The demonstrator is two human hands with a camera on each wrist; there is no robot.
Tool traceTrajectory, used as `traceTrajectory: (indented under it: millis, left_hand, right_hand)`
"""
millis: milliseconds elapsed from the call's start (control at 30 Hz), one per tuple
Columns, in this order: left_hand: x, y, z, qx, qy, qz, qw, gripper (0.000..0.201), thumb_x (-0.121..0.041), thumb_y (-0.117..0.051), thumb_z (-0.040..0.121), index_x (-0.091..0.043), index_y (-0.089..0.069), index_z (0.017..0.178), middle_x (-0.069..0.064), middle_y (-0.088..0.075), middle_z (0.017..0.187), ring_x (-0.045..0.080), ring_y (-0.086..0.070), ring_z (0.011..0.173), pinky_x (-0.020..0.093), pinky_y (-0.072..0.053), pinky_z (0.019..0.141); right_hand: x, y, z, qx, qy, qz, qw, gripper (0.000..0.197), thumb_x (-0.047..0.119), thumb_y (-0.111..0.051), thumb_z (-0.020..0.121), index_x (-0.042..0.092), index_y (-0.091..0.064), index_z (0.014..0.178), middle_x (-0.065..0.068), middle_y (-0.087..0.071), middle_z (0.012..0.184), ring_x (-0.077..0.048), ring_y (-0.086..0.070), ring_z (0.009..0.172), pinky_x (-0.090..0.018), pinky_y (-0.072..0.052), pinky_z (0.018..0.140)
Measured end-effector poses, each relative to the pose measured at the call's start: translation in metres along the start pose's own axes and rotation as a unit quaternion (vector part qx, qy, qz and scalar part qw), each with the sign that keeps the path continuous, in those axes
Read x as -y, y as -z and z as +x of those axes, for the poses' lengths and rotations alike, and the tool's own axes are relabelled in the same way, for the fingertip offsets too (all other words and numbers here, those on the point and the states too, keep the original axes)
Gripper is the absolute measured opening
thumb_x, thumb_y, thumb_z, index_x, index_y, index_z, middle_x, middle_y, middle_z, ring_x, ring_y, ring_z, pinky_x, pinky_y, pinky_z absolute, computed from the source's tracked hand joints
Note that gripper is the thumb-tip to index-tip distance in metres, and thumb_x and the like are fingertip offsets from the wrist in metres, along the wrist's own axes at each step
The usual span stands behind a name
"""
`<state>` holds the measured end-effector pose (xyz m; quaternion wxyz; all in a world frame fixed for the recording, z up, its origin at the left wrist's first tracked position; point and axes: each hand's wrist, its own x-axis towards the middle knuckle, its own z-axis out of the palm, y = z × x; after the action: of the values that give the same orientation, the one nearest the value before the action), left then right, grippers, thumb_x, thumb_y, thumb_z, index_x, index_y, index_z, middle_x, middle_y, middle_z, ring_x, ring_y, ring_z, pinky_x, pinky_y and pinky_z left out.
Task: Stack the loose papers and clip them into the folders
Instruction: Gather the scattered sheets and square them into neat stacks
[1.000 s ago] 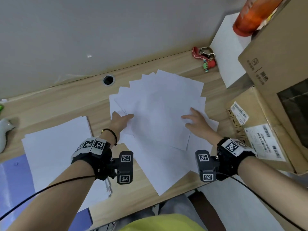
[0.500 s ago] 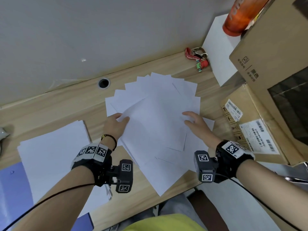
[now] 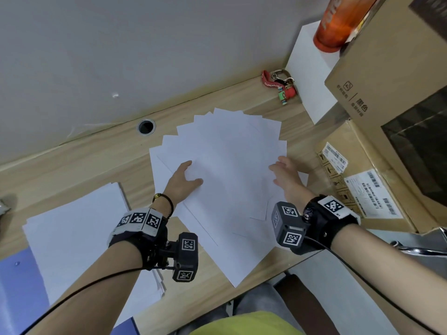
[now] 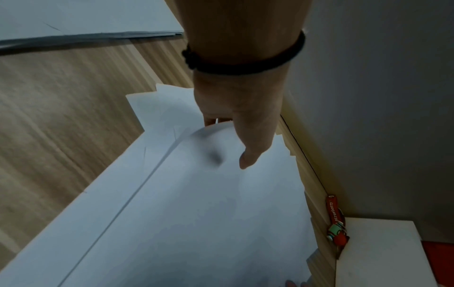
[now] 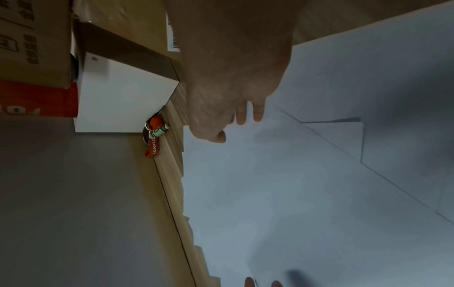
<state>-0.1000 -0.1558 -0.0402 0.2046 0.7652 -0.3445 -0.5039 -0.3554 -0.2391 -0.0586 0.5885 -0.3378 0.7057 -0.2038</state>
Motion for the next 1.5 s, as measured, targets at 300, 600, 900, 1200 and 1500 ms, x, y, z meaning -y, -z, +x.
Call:
traceTrajectory:
  millis: [300, 600, 900, 1200, 1500]
  left_hand:
    - [-0.014, -0.009, 0.012, 0.017, 0.020, -0.054, 0.998, 0.046, -0.025, -0.065, 0.089, -0.016, -0.050, 0.132, 0.001, -0.059, 0.125, 0.021, -0.060, 0.107, 0.027, -0.051, 0.082]
    - [-0.006, 0.000, 0.005, -0.044, 0.065, -0.128, 0.989, 0.022, -0.021, -0.050, 0.098, -0.010, -0.058, 0.116, 0.011, -0.063, 0.118, 0.028, -0.061, 0.103, 0.033, -0.048, 0.084]
    - [0.007, 0.012, 0.010, -0.106, 0.108, -0.132, 0.980, 0.072, -0.016, -0.063, 0.089, -0.016, -0.025, 0.150, 0.006, -0.030, 0.153, 0.025, -0.038, 0.135, 0.033, -0.036, 0.107]
    - [0.004, 0.006, 0.006, -0.102, 0.107, -0.309, 0.939, 0.086, -0.001, -0.064, 0.087, -0.021, -0.010, 0.151, 0.014, -0.027, 0.152, 0.024, -0.056, 0.112, 0.038, -0.048, 0.101]
    - [0.004, -0.003, 0.007, -0.097, 0.084, -0.221, 0.967, 0.061, -0.009, -0.062, 0.090, -0.016, -0.033, 0.144, 0.009, -0.044, 0.141, 0.025, -0.051, 0.121, 0.035, -0.044, 0.102]
  right_hand:
    - [-0.003, -0.006, 0.001, 0.005, 0.007, -0.002, 1.000, 0.049, 0.009, -0.046, 0.093, 0.017, -0.038, 0.141, 0.001, -0.038, 0.145, -0.014, -0.042, 0.124, -0.029, -0.037, 0.100]
    - [0.010, 0.000, 0.007, -0.018, 0.013, -0.025, 0.999, 0.057, 0.013, -0.051, 0.092, 0.018, -0.030, 0.144, -0.002, -0.034, 0.148, -0.015, -0.040, 0.125, -0.025, -0.032, 0.092]
    - [0.036, -0.011, 0.019, 0.017, 0.014, -0.128, 0.992, 0.059, 0.017, -0.055, 0.092, 0.011, -0.028, 0.144, -0.005, -0.038, 0.144, -0.022, -0.044, 0.125, -0.027, -0.035, 0.087]
    - [0.036, -0.030, 0.022, 0.062, -0.021, -0.103, 0.992, 0.040, 0.026, -0.070, 0.079, 0.011, -0.055, 0.113, -0.006, -0.061, 0.116, -0.023, -0.057, 0.105, -0.028, -0.043, 0.074]
    - [0.022, -0.016, 0.002, 0.063, -0.011, -0.070, 0.996, 0.021, 0.011, -0.064, 0.087, 0.010, -0.060, 0.107, -0.003, -0.067, 0.102, -0.020, -0.062, 0.094, -0.026, -0.051, 0.076]
